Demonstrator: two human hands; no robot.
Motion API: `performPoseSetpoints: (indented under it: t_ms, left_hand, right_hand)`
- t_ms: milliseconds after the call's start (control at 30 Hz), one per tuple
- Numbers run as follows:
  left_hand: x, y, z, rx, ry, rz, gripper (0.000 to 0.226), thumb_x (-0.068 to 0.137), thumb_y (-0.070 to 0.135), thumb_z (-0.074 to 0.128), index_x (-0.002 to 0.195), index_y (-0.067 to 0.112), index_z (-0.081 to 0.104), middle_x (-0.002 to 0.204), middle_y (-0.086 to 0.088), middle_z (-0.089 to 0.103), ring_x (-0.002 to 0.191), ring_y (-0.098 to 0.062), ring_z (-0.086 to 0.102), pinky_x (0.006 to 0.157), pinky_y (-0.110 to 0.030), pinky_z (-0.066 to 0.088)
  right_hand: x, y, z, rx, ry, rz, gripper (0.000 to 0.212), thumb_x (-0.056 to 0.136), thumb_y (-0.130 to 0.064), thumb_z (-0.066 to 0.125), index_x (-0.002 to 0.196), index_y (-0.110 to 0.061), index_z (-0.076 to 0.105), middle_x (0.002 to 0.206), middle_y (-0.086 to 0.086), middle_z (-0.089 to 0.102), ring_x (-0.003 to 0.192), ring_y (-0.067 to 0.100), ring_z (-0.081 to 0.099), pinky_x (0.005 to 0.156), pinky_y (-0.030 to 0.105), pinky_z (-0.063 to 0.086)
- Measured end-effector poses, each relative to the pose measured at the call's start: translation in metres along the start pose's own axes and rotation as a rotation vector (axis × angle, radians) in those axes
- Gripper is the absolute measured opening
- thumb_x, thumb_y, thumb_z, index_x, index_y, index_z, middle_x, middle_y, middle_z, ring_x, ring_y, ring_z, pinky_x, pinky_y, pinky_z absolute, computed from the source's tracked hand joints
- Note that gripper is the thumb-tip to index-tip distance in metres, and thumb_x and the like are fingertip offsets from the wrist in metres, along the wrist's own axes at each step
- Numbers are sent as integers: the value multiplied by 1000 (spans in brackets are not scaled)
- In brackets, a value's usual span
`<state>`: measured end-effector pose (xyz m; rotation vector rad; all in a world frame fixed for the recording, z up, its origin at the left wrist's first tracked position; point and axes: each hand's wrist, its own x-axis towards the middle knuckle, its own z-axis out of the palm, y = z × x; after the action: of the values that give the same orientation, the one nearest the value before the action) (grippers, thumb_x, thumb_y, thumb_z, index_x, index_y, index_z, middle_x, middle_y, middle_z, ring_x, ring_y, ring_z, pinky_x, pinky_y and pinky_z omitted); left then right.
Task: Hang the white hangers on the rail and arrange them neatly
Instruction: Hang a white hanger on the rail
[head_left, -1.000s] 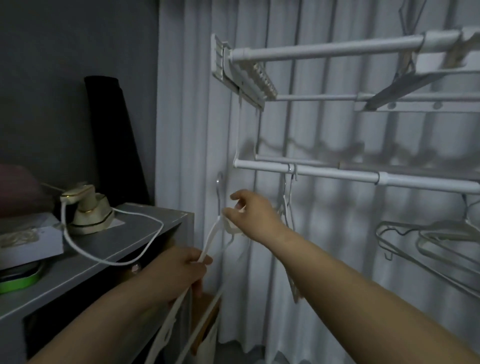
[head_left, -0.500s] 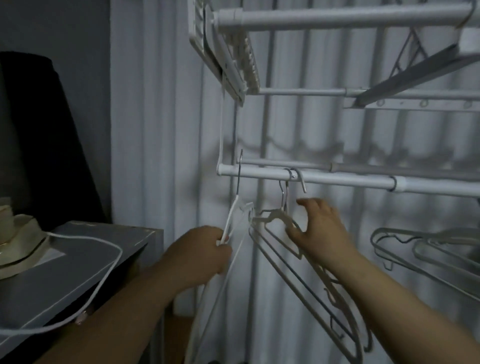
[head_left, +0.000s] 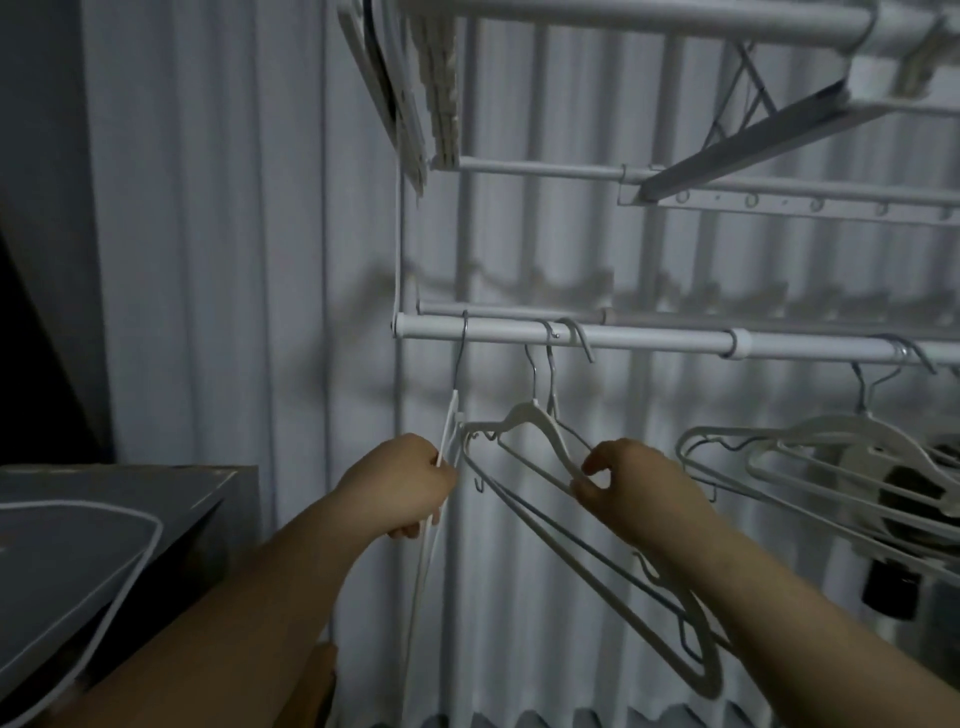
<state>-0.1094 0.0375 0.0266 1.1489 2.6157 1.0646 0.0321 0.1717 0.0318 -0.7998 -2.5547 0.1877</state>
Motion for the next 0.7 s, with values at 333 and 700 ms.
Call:
performPoseSetpoints:
  t_ms: [333, 700]
  left_hand:
    - [-6, 11, -26, 244, 840, 432, 32, 88, 27, 43, 101, 11, 67, 93, -9, 70, 91, -31, 64, 76, -31, 46]
    - [54, 21, -36, 590, 522, 501, 51, 96, 27, 38, 143, 16, 23, 152, 1, 25, 141, -14, 19, 115, -33, 1]
  right_hand:
    - [-11, -11, 5, -344, 282, -79, 43, 66, -32, 77, 100, -10, 64, 95, 8, 63, 86, 26, 60, 72, 34, 50]
    - [-6, -15, 19, -390, 35, -117, 26, 90, -3, 42, 113, -9, 49, 66, 0, 45, 67, 20, 44, 73, 27, 30]
